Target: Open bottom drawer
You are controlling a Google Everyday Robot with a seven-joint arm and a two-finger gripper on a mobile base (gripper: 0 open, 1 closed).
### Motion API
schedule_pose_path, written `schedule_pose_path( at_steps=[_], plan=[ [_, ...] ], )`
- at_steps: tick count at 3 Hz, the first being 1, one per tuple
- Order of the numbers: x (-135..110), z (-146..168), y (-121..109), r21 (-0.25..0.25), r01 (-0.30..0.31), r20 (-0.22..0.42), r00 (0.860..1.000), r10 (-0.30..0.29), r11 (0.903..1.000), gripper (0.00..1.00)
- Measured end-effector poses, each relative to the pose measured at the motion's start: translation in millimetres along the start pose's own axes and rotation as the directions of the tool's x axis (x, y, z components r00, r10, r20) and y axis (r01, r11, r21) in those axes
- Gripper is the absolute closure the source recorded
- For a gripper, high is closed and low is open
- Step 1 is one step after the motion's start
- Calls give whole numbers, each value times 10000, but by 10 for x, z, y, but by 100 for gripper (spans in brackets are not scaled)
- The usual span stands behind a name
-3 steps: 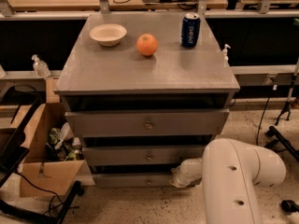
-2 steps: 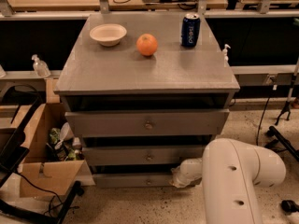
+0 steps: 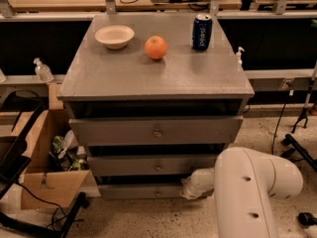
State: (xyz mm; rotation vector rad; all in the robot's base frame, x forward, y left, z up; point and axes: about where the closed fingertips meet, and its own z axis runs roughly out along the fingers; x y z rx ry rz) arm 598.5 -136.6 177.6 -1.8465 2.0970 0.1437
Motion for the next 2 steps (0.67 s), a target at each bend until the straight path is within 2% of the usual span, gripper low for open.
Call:
schedule_pose_path(
  at_steps=[1,2],
  plan=[
    [0,0,0,0,0,0,10000,0,10000,100],
    [0,0,0,-1,0,0,10000,0,10000,81]
  ],
)
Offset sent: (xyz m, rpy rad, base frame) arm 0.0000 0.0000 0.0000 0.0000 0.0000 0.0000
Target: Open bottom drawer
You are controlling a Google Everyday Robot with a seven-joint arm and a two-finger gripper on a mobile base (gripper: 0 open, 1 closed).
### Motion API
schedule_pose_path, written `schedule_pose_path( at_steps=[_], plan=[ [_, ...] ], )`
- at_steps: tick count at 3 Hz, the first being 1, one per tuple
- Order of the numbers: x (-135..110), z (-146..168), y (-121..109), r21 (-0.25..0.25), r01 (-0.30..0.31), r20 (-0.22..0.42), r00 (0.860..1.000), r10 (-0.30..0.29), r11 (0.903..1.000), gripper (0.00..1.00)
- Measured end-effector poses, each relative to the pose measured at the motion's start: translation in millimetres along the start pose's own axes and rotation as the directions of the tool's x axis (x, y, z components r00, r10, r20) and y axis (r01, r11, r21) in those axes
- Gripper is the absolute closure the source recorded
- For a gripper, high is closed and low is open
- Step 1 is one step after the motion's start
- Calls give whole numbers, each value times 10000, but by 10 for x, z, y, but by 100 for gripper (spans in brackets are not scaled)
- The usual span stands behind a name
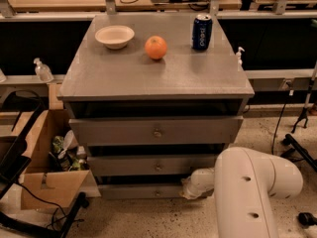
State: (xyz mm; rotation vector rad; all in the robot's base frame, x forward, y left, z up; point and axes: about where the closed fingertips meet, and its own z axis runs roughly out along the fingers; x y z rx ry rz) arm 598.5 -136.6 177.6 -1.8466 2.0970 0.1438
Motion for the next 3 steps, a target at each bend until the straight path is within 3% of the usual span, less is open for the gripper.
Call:
schedule_pose_path(
  at_steps=[2,3],
  plan=[
    [0,0,0,-1,0,0,10000,0,10000,34],
    [-1,5,6,-11,0,1,10000,0,10000,4]
  ],
)
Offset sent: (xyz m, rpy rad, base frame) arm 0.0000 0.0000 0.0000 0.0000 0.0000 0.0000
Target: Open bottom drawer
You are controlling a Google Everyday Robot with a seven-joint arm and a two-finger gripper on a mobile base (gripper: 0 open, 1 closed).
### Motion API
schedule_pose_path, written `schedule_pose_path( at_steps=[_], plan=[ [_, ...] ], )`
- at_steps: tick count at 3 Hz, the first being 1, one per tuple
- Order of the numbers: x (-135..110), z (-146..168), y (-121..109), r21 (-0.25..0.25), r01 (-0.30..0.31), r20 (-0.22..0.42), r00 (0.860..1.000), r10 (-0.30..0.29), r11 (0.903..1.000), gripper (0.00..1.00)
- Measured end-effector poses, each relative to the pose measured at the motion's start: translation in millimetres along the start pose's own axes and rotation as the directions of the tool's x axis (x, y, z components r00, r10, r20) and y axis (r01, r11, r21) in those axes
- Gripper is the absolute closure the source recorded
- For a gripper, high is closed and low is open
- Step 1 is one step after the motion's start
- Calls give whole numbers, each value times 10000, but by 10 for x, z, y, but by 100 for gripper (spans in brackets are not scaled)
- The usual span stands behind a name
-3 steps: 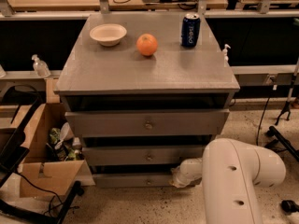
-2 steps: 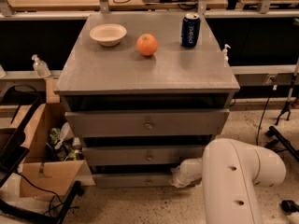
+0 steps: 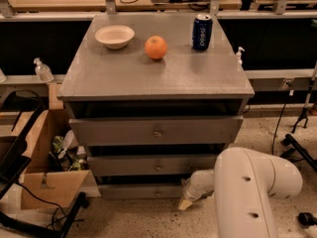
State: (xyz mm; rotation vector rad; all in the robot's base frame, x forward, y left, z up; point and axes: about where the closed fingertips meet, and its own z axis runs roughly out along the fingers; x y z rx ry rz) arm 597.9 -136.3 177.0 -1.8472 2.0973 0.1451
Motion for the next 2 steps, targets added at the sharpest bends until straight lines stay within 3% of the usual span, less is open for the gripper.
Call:
schedule_pose_path(
  at_steps=[2],
  plan=[
    [-1,6,8,-13,1,2,10000,-1,10000,0]
  ],
)
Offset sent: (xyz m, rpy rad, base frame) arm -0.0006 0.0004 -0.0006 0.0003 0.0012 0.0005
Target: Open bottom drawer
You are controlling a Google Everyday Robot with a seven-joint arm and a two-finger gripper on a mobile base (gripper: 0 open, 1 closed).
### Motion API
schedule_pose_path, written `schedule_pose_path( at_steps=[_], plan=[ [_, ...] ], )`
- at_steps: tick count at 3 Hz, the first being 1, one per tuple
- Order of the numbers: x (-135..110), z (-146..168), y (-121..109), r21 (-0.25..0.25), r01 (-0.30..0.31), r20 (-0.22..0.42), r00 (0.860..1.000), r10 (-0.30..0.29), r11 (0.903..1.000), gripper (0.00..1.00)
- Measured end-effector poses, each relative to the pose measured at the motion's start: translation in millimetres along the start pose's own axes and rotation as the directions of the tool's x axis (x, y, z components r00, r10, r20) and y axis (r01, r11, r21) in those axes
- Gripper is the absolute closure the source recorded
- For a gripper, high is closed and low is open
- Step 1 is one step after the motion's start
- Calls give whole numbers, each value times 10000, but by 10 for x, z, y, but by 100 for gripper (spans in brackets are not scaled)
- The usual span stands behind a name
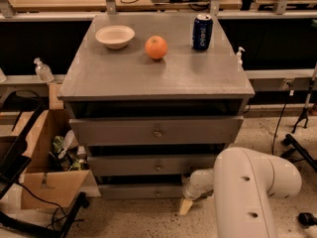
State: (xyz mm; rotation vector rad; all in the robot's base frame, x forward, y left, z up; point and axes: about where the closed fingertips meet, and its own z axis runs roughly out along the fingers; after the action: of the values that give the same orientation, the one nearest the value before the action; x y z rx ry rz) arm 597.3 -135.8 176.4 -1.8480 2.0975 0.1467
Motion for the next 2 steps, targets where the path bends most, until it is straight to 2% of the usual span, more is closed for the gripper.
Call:
schedule_pose_path(
  at_steps=[1,2],
  plan=[
    [-2,13,17,-31,-1,2,10000,1,10000,16],
    [14,29,14,-282,-129,-184,9998,124,9995,40]
  ],
)
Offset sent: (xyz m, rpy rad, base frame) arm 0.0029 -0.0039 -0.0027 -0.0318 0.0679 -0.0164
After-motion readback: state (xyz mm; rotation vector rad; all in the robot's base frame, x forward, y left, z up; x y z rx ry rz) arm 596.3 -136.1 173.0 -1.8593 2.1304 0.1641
